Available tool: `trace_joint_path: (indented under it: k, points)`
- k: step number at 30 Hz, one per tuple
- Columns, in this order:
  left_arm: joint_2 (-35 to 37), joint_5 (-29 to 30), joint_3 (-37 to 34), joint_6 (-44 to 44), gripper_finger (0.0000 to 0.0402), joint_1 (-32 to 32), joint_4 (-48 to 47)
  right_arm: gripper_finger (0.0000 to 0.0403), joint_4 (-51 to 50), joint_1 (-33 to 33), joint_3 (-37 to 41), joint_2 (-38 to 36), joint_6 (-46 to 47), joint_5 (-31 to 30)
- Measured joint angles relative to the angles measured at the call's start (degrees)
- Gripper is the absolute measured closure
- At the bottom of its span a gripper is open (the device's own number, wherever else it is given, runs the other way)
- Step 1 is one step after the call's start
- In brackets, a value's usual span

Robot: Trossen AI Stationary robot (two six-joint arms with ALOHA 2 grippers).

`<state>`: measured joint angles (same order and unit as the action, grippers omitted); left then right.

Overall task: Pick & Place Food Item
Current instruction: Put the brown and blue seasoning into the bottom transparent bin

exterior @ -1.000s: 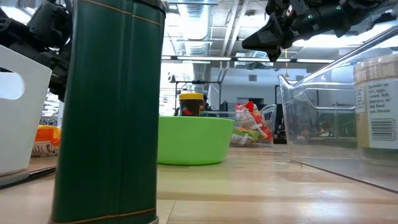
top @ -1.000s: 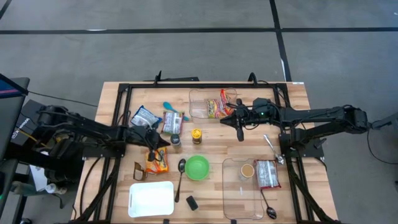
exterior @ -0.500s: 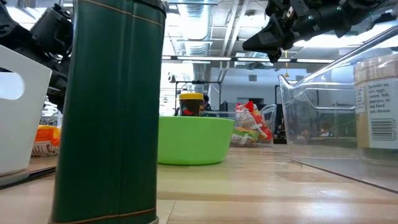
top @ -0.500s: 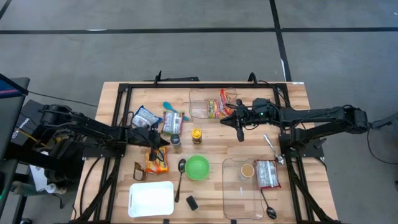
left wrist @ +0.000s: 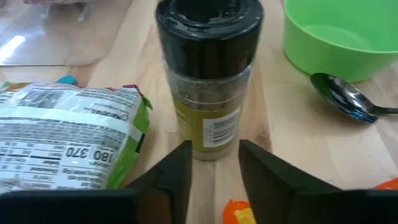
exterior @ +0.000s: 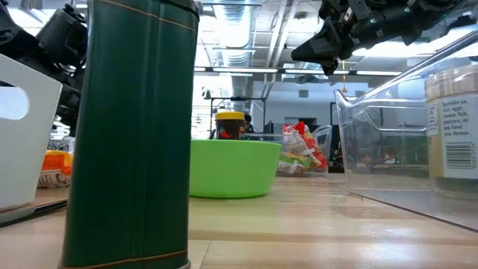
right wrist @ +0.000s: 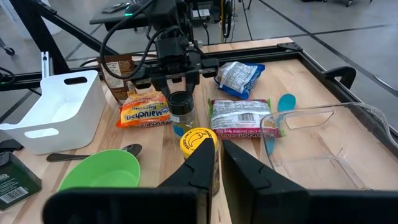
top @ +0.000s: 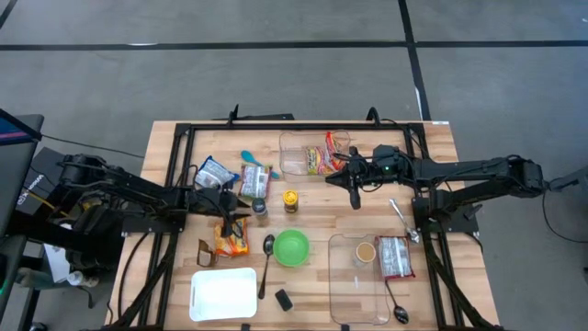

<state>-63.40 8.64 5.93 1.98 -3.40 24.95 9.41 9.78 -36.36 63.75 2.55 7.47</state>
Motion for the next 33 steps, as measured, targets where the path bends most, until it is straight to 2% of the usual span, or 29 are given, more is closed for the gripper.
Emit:
trace_joint_path:
  k: [6,13,24,33]
  points:
    - [0.0,0.1,0.0,0.0,0.0209,0.0,0.8,0.0379,0.0,0.0,0.0,0.0,0.0,0.0]
    - [-0.6,0.1,0.0,0.0,0.0173,0.0,2.7,0.0379,0.0,0.0,0.0,0.0,0.0,0.0]
    - [-12.8,0.1,0.1,-0.1,0.0164,0.0,14.8,0.0379,0.0,0.0,0.0,0.0,0.0,0.0]
    - [-22.6,0.1,6.2,-0.2,0.0164,0.0,15.7,0.0379,0.0,0.0,0.0,0.0,0.0,0.0]
